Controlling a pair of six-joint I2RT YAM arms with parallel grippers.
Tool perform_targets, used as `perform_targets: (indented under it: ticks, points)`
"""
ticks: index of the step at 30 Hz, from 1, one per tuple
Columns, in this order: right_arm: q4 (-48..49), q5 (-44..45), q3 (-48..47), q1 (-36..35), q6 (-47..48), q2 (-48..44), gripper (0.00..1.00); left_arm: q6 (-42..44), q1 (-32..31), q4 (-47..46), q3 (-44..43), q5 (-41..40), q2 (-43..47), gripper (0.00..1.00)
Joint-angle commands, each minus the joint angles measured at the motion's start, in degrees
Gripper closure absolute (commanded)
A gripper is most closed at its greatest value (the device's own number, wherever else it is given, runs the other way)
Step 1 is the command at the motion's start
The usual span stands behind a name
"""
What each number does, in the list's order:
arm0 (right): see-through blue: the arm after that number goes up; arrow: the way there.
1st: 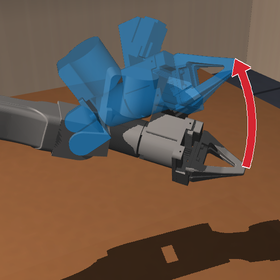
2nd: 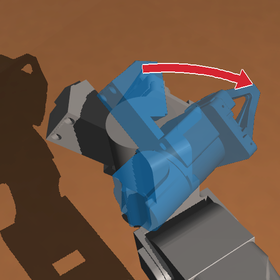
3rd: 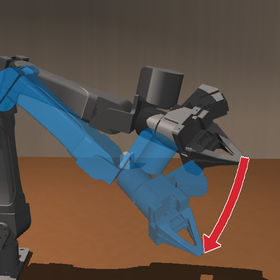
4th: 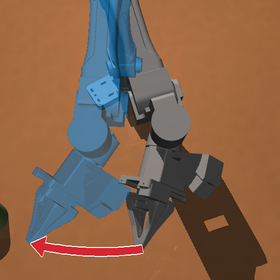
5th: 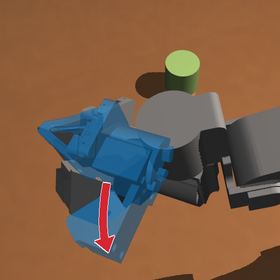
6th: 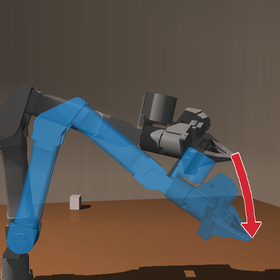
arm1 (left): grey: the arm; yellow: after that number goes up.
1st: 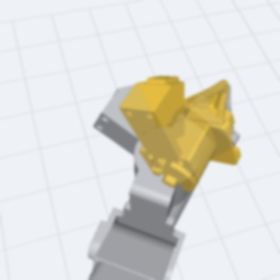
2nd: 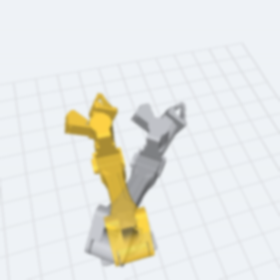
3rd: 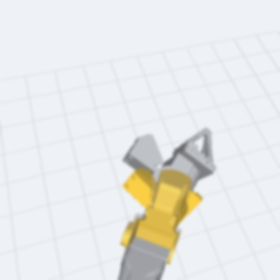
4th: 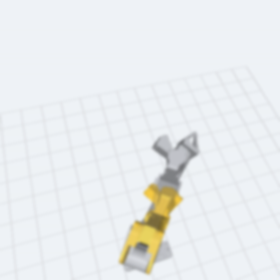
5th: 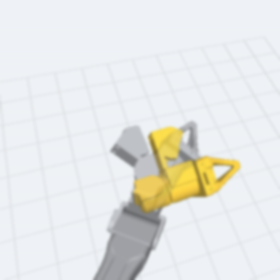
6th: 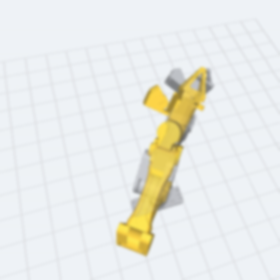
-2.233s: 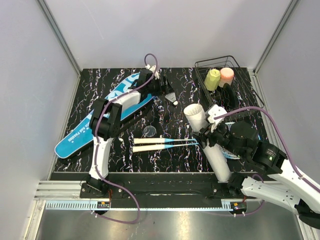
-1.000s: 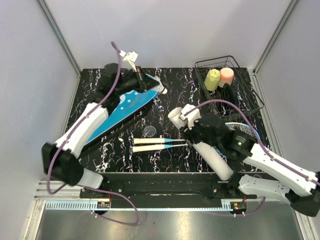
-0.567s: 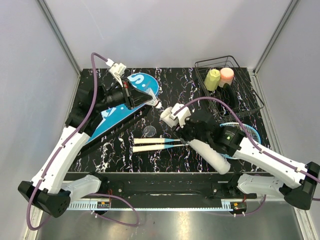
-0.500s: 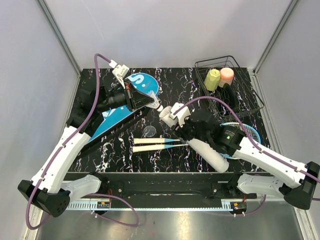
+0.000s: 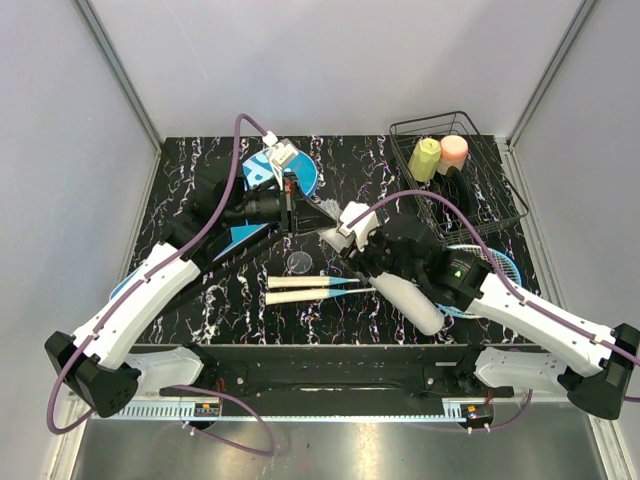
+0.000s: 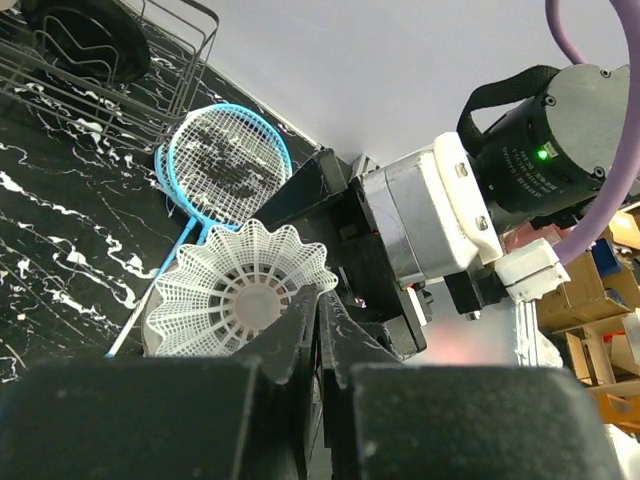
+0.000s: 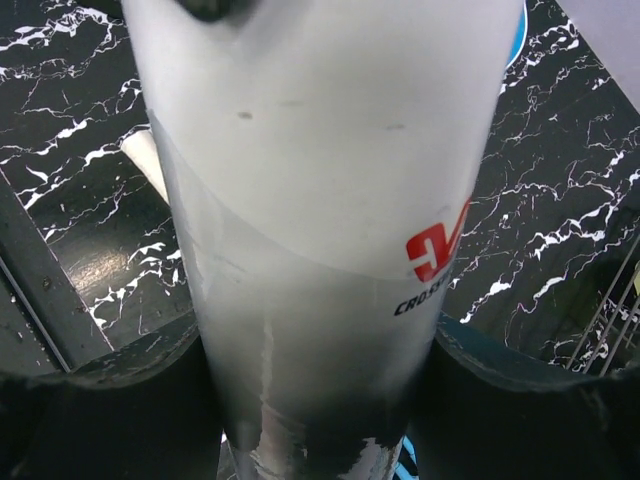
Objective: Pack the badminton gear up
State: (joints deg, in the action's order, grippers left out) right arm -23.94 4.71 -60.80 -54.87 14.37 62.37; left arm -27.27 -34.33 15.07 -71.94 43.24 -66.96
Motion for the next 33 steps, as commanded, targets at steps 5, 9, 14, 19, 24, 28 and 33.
perform_targets:
  ticks: [5,9,14,19,24,28,33]
  points:
    - [7.9,-2.1,-0.5,-0.6,1.9,-4.2,0.75,-2.9,-1.4,-7.9,0.4,4.9,-0.3,0.51]
    - [8.2,-2.2,0.9,-0.5,1.8,-6.1,0.75,-1.8,-1.4,-7.3,-0.3,6.2,-0.5,0.33]
    - [9.4,-2.9,1.1,-0.5,1.5,-7.6,0.75,-2.8,-2.2,-8.3,-0.5,9.9,-3.3,0.21]
    - [10.0,-3.7,0.0,-0.5,2.1,-7.3,0.75,-2.1,-5.9,-5.9,-2.0,8.6,-6.8,0.20]
    - [9.6,-3.3,0.0,-0.4,2.7,-7.4,0.75,4.5,-6.5,4.1,-5.3,4.6,-8.9,0.18]
    - [9.2,-4.5,0.7,-0.5,3.0,-8.1,0.75,6.1,-6.6,5.9,-6.6,7.1,-8.3,0.13]
    - [9.4,-6.9,1.0,-0.5,3.3,-8.3,0.75,6.1,-6.7,5.8,-6.9,10.2,-9.1,0.07]
